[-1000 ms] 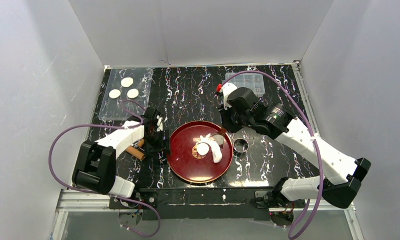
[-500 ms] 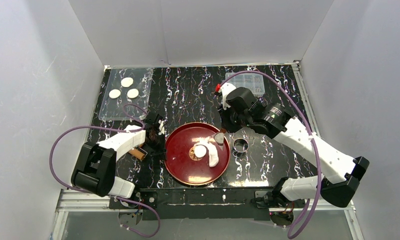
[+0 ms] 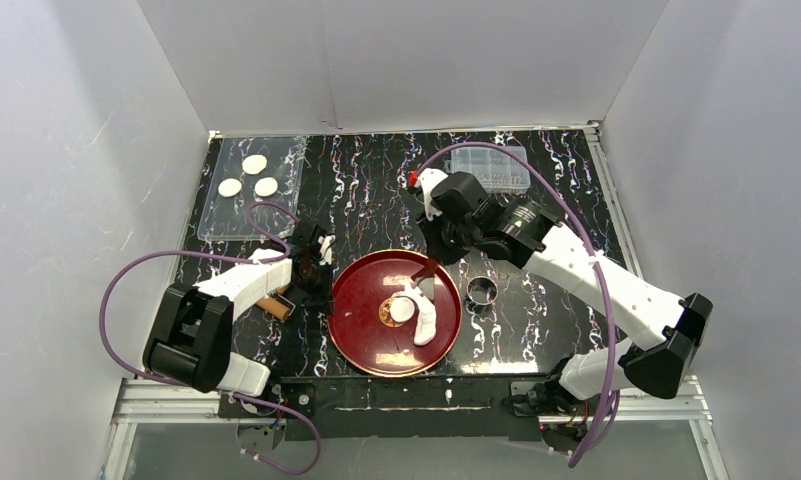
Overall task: Roll out the dumpling wrappers from the dough
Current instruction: Remove the dumpling wrapper from the work surface.
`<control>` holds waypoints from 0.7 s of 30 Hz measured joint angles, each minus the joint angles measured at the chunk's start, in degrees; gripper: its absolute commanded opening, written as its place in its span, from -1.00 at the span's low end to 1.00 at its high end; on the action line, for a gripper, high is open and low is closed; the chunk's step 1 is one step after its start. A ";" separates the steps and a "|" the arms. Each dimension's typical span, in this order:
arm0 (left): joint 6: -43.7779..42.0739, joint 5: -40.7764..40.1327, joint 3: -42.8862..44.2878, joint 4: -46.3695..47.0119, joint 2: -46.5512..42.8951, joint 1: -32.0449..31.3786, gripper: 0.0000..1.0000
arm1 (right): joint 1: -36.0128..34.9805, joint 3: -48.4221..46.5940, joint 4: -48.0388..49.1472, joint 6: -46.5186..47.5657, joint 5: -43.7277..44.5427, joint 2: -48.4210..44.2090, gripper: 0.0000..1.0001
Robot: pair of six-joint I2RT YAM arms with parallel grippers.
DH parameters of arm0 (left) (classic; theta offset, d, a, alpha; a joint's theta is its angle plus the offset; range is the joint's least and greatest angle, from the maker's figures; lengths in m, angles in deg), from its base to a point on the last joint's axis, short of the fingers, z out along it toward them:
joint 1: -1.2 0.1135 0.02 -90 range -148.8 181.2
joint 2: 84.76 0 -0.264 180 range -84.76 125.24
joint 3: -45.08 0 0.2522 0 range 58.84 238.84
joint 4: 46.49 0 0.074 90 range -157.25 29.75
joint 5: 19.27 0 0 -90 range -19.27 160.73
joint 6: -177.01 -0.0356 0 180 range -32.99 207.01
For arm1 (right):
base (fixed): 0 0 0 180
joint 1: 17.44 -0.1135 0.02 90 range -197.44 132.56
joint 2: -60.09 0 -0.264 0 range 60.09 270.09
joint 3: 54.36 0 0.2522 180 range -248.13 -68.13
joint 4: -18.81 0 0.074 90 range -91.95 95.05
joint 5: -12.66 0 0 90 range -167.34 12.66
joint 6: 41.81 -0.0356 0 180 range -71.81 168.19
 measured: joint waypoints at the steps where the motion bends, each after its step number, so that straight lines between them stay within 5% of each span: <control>1: -0.04 0.00 0.00 0.07 0.00 0.00 -1.00 | -0.13 -0.02 0.26 0.09 0.02 0.31 -0.97; 13: -0.17 0.02 -0.33 0.94 -0.04 0.00 -1.00 | -0.76 -0.11 0.96 -11.74 4.81 1.62 -0.97; 21: -0.17 0.02 -0.33 1.07 -0.04 0.00 -1.00 | -0.79 -4.83 -10.38 -22.34 1.97 2.64 -0.97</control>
